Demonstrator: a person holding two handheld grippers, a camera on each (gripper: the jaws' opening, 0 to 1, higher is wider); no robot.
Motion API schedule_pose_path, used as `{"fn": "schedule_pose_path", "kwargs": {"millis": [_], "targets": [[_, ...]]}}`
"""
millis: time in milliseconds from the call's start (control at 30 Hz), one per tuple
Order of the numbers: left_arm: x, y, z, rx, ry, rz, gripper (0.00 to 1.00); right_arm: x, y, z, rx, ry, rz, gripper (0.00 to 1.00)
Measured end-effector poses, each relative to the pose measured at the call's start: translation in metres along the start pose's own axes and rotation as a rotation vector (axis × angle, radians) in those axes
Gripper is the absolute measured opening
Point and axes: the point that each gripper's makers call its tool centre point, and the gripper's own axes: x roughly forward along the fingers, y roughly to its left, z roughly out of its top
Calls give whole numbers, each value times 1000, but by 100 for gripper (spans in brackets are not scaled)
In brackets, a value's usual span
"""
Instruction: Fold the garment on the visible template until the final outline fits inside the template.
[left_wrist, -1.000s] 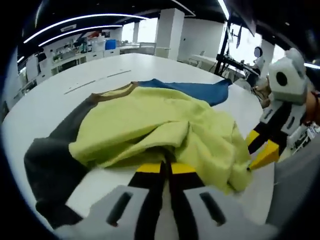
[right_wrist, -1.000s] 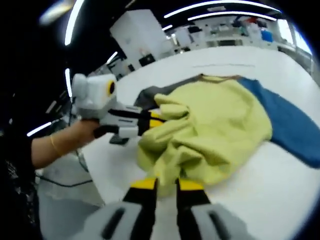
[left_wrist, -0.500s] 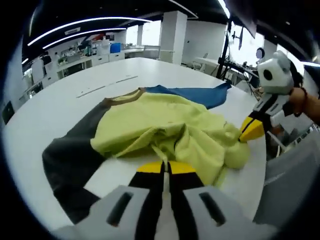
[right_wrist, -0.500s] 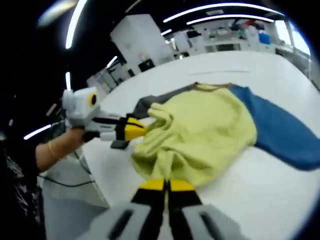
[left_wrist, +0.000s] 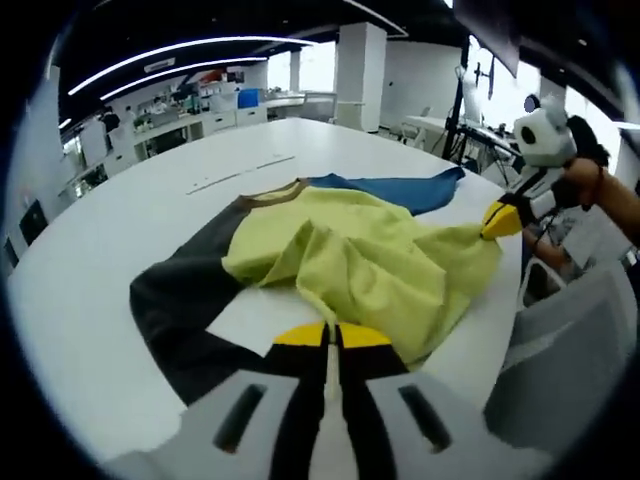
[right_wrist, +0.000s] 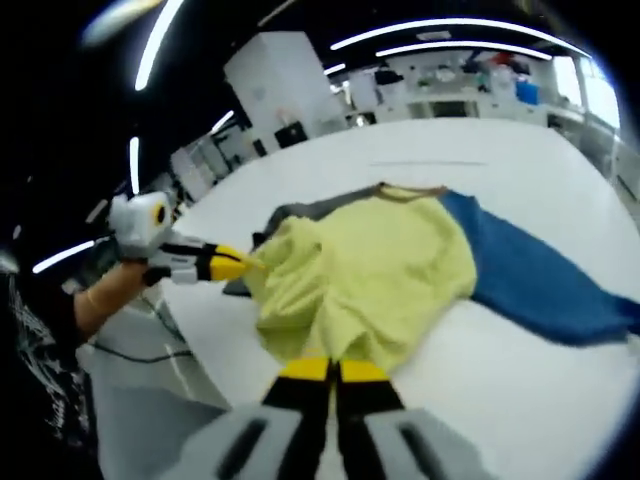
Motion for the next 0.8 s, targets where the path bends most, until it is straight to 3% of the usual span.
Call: {"fn": "schedule_pose_path", "kwargs": {"millis": [300, 533, 800], "targets": [[-27, -11, -9, -31, 15, 17, 0, -13, -8, -9, 14, 18, -32, 0], [-43, -17, -25, -59, 55, 50, 0, -18, -6, -12, 33, 24, -38, 0], [-48, -20, -36, -103, 65, 55, 0, -9, 24, 13, -6, 8, 28, 0]]}}
